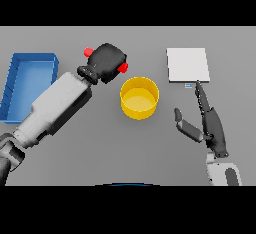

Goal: Pick up the red beaker and tilt it to pour out 1 green nut into yellow bowl. Pick up the yellow bowl and place it on the metallic measuring scale.

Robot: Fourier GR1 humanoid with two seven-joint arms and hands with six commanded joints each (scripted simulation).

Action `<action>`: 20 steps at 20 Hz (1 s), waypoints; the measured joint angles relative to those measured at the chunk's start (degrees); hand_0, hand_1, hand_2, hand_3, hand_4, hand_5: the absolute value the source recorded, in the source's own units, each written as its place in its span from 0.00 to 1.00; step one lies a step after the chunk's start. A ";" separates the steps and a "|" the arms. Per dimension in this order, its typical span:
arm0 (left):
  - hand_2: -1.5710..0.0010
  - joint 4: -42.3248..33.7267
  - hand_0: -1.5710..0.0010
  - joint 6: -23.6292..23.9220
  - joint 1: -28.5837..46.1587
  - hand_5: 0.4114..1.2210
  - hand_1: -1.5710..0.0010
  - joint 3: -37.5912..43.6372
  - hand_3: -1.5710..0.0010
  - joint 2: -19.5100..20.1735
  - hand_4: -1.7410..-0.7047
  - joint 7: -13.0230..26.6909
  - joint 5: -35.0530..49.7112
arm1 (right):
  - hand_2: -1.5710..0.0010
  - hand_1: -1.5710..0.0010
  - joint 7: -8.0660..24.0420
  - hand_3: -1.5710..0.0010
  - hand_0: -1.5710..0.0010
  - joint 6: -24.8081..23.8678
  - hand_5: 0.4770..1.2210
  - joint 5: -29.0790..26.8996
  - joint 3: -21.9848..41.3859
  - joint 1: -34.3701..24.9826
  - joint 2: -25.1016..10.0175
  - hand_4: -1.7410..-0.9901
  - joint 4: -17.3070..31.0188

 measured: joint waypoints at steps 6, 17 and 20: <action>0.00 4.19 0.00 -7.86 -7.73 1.00 0.00 -9.49 0.00 -1.57 0.04 -1.78 -5.11 | 1.00 1.00 0.95 1.00 1.00 -1.32 0.24 -0.32 -0.77 -0.52 1.08 0.71 1.12; 0.00 10.38 0.00 -10.87 -17.14 1.00 0.00 -25.15 0.00 -2.81 0.01 -5.87 -13.51 | 1.00 1.00 0.82 1.00 1.00 -2.18 0.20 0.60 -0.57 0.02 1.20 0.76 0.20; 0.00 12.47 0.00 -9.51 -19.84 1.00 0.00 -29.97 0.00 -3.59 0.01 -6.59 -16.76 | 1.00 1.00 1.47 1.00 1.00 -2.46 0.20 1.17 -0.34 -0.09 1.36 0.77 0.43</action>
